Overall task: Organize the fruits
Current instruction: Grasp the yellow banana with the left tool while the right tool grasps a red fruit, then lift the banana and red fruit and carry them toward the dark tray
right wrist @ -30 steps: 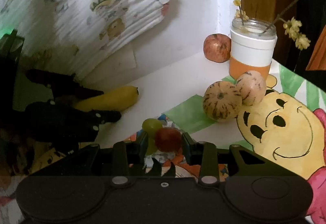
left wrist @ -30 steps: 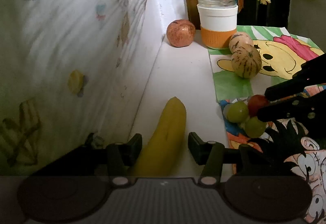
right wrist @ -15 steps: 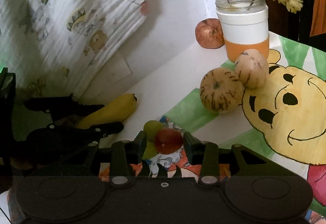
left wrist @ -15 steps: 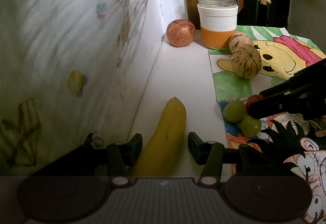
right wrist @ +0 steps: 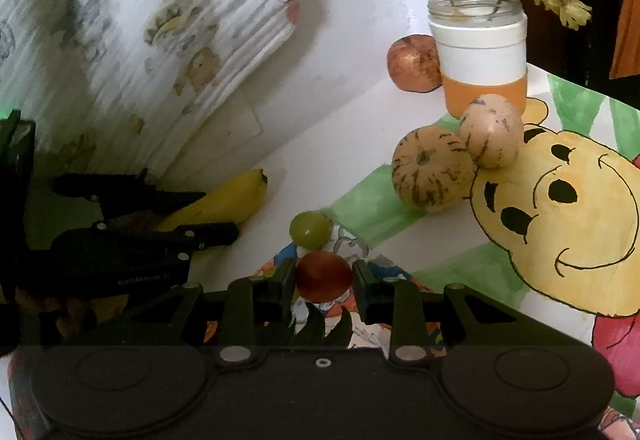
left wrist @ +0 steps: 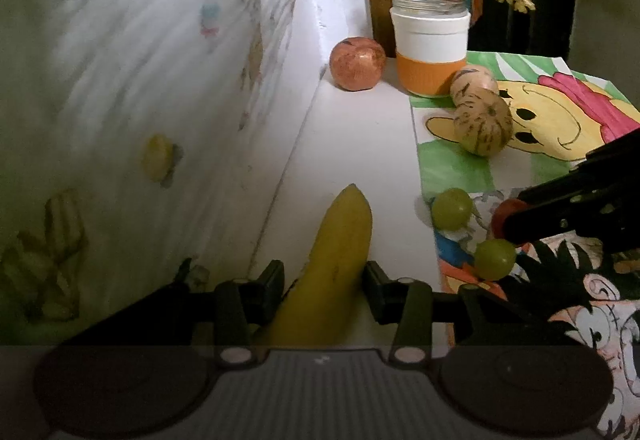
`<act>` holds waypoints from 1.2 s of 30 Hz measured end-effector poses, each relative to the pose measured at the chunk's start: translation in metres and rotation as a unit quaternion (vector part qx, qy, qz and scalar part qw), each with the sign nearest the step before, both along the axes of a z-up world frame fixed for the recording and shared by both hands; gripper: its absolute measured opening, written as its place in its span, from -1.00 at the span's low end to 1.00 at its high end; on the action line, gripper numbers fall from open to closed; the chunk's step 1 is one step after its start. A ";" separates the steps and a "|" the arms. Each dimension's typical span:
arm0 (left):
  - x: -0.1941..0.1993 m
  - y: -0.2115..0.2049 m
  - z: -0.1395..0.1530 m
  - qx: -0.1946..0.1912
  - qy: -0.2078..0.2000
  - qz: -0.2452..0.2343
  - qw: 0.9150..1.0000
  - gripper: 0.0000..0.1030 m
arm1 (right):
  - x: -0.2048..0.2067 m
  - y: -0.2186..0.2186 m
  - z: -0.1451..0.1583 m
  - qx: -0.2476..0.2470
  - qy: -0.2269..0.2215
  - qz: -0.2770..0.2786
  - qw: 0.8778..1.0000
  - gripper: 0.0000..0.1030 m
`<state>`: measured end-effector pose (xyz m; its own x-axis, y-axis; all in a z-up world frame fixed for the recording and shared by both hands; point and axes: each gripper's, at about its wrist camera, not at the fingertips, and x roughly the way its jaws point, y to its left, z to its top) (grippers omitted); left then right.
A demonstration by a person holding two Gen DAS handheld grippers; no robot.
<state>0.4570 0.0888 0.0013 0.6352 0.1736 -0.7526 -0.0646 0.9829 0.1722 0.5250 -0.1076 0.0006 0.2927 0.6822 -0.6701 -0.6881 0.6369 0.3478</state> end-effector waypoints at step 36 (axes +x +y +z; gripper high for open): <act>0.001 -0.011 0.005 -0.003 0.011 0.008 1.000 -0.17 | 0.005 0.009 0.000 0.009 0.033 -0.049 0.998 -0.18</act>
<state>0.4578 0.0775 0.0062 0.6164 0.1780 -0.7671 -0.0762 0.9830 0.1668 0.5295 -0.0985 0.0002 0.3138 0.6649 -0.6778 -0.5981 0.6928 0.4027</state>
